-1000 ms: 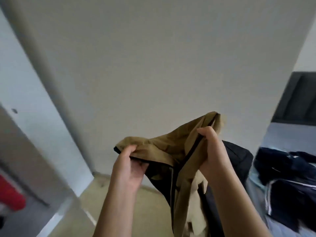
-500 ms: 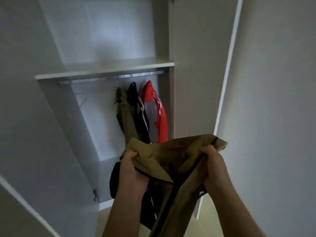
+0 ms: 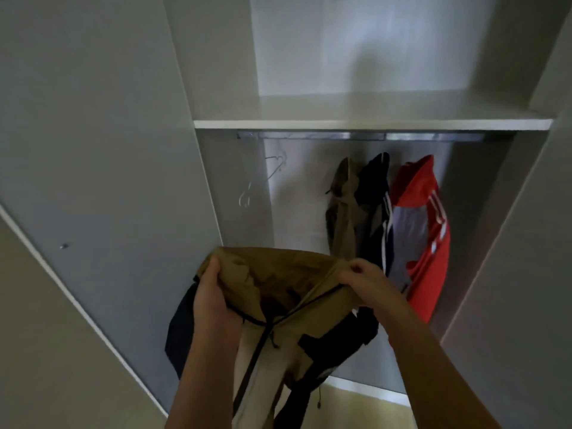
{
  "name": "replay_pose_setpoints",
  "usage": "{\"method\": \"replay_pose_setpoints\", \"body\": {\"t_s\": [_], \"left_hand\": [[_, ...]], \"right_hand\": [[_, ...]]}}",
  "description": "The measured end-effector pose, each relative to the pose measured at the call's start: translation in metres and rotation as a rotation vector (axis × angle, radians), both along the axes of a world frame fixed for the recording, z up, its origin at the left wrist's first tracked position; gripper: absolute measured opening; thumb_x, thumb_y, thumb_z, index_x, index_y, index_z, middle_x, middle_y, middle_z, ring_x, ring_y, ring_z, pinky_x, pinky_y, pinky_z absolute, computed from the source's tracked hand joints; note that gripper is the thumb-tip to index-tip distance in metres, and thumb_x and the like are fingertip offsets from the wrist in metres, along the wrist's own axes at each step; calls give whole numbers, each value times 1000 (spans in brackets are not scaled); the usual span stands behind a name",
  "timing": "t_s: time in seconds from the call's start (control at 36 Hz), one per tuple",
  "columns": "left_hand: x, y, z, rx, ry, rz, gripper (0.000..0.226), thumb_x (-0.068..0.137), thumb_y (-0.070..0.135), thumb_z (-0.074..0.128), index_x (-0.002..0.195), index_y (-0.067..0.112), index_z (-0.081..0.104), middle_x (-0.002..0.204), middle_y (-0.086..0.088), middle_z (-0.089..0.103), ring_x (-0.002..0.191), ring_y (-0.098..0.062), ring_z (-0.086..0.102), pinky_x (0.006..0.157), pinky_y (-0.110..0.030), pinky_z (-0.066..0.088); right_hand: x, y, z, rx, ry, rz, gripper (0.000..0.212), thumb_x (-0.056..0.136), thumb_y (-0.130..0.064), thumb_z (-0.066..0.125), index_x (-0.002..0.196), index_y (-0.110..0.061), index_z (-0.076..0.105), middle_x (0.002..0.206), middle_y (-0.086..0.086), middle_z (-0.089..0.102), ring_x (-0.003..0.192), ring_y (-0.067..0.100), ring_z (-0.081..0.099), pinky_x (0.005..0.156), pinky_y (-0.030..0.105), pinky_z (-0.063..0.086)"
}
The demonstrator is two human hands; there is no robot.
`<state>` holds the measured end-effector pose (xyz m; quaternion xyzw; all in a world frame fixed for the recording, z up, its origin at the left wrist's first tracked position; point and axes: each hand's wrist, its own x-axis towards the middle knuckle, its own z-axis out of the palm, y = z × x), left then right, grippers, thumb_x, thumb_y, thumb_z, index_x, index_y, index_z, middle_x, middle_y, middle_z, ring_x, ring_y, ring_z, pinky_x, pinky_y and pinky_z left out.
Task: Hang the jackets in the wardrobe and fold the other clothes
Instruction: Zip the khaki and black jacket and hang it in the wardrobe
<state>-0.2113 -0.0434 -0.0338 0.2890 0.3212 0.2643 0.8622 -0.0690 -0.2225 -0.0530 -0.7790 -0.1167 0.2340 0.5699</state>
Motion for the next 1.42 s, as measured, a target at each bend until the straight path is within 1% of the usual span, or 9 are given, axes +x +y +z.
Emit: {"method": "replay_pose_setpoints", "body": {"t_s": [0.08,0.22,0.33,0.72,0.89,0.97,1.11,1.25,1.42], "left_hand": [[23,32,-1,-14,22,25,64,93,53,48,137,8,48,133,-14,51,113,-32,53,100,-50,38],[68,86,-6,-19,87,80,58,94,46,50,135,5,49,136,-19,51,113,-35,54,87,-48,42],[105,130,-15,-28,78,35,55,95,44,50,133,6,51,133,-20,53,108,-34,55,90,-48,43],[205,231,-42,-81,126,-93,47,98,37,45,134,7,50,117,-8,58,92,-26,58,79,-40,47],[215,251,-65,-64,102,-117,32,98,36,44,91,12,65,74,-8,74,71,-23,71,64,-38,50],[218,259,-75,-36,75,-122,40,100,34,43,85,10,71,85,-10,75,79,-25,72,68,-39,50],[226,258,-71,-60,130,-86,40,101,33,39,117,3,60,102,-15,71,91,-29,68,77,-41,50],[234,252,-65,-115,157,-56,49,102,34,36,141,3,40,144,-21,42,132,-36,41,107,-48,34],[226,220,-56,-165,123,-84,56,100,39,42,143,4,39,144,-20,41,130,-36,41,106,-50,31]], "right_hand": [[43,44,2,-236,-51,231,10,88,-20,58,97,-15,59,93,4,58,79,14,55,58,22,43],[111,131,-2,-490,-282,375,44,91,-29,56,128,-6,49,116,10,54,96,20,53,76,29,47],[159,211,3,-329,-263,277,52,93,-26,56,139,-7,41,135,12,48,112,24,52,84,26,44],[275,392,0,87,254,-33,32,94,-12,54,123,1,57,107,11,56,96,21,53,96,38,50],[296,427,-7,206,363,-99,14,97,-13,46,89,-8,57,78,4,56,67,15,55,75,32,50],[302,439,-8,191,253,-180,22,101,-18,39,94,-5,56,72,8,54,56,18,49,53,28,41],[315,431,1,120,56,-258,30,99,-13,46,122,-4,62,113,17,64,88,28,59,67,33,50],[318,400,27,81,-16,-186,28,96,-11,50,115,5,64,65,8,50,56,21,47,57,36,41],[290,338,33,-44,50,-77,14,91,-14,62,96,-1,65,69,6,50,57,18,48,47,26,41]]}}
